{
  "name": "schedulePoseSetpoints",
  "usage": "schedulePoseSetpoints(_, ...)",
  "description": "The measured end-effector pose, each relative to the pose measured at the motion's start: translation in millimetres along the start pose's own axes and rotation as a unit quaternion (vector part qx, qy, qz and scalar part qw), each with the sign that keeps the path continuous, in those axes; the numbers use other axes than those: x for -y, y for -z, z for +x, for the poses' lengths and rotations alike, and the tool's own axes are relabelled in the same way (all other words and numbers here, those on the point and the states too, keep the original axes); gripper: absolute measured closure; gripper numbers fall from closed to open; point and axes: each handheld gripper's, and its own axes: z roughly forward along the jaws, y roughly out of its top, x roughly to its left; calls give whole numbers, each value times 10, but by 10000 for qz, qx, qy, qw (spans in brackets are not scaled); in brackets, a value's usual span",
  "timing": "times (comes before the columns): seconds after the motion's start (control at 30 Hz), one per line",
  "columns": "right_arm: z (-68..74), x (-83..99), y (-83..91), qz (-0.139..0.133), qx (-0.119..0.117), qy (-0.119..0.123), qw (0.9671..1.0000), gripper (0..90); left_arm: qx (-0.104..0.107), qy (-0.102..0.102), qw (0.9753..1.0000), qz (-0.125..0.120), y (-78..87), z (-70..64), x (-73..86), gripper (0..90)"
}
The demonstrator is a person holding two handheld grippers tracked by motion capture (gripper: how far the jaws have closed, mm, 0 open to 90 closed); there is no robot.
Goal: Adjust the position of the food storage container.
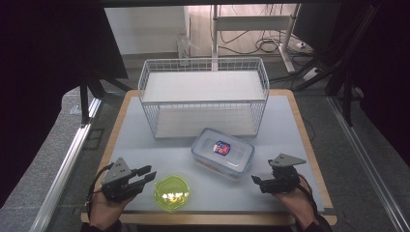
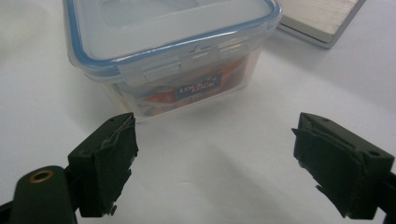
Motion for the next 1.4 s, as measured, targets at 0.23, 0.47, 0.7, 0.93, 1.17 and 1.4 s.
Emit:
schedulePoseSetpoints(0.23,11,1,-10,18,3,28,10000,137,478,-185,9985,217,-103,-281,-59,893)
schedulePoseSetpoints(0.47,-1,15,-34,100,-18,13,9999,137,977,-291,9941,374,-227,-503,-79,900)
schedulePoseSetpoints(0.7,4,18,-42,119,-37,36,9999,137,1344,-362,9887,560,-353,-711,-11,900)
schedulePoseSetpoints(0.93,5,23,-50,166,-43,63,9998,140,1310,-391,9865,898,-461,-857,127,900)
schedulePoseSetpoints(1.17,6,25,-55,192,-51,82,9998,141,1309,-234,9867,938,-498,-795,163,900)
schedulePoseSetpoints(1.4,11,24,-60,219,-60,107,9997,142,1159,26,9891,906,-520,-636,175,900)
